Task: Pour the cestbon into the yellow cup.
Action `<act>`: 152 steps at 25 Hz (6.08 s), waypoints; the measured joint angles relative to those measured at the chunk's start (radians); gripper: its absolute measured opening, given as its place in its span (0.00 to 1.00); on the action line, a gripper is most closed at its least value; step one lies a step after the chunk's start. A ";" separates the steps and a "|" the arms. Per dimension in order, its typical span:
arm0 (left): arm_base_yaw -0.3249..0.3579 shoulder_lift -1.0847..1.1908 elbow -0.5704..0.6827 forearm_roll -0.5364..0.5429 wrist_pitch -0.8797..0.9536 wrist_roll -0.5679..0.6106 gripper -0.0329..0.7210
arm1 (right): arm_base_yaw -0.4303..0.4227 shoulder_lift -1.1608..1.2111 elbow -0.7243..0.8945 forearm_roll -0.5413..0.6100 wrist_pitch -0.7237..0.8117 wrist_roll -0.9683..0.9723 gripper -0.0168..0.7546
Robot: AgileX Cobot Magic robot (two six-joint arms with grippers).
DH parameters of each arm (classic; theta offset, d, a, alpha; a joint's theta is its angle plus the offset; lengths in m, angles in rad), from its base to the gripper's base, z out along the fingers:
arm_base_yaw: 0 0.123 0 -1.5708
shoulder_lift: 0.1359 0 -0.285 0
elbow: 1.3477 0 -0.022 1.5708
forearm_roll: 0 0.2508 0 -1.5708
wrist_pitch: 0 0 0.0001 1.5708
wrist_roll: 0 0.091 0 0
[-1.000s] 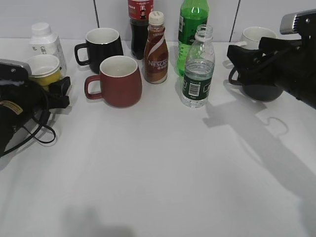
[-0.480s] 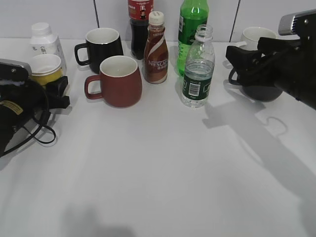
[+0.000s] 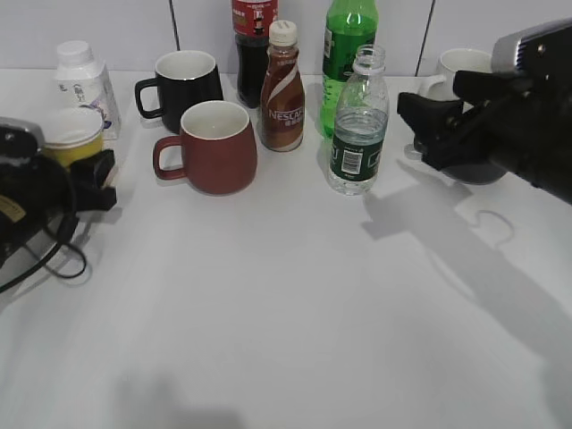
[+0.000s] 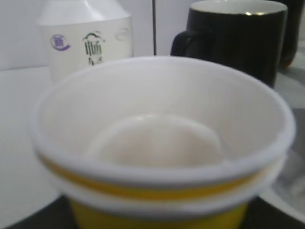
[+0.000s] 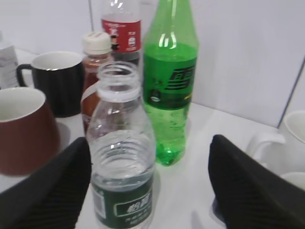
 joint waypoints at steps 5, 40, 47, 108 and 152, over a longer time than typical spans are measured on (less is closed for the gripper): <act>0.000 -0.076 0.113 0.059 0.001 0.000 0.54 | 0.000 0.010 0.000 -0.102 0.004 0.052 0.77; -0.010 -0.238 0.258 0.527 0.001 -0.129 0.53 | 0.001 0.501 -0.381 -0.286 -0.005 0.159 0.81; -0.094 -0.238 0.258 0.520 0.002 -0.133 0.53 | 0.001 0.537 -0.388 -0.289 -0.013 0.159 0.70; -0.419 -0.096 -0.081 0.516 0.100 -0.184 0.53 | 0.001 0.395 -0.388 -0.404 -0.074 -1.066 0.63; -0.419 -0.096 -0.081 0.532 0.100 -0.199 0.53 | 0.001 0.395 -0.388 -0.325 -0.206 -1.291 0.63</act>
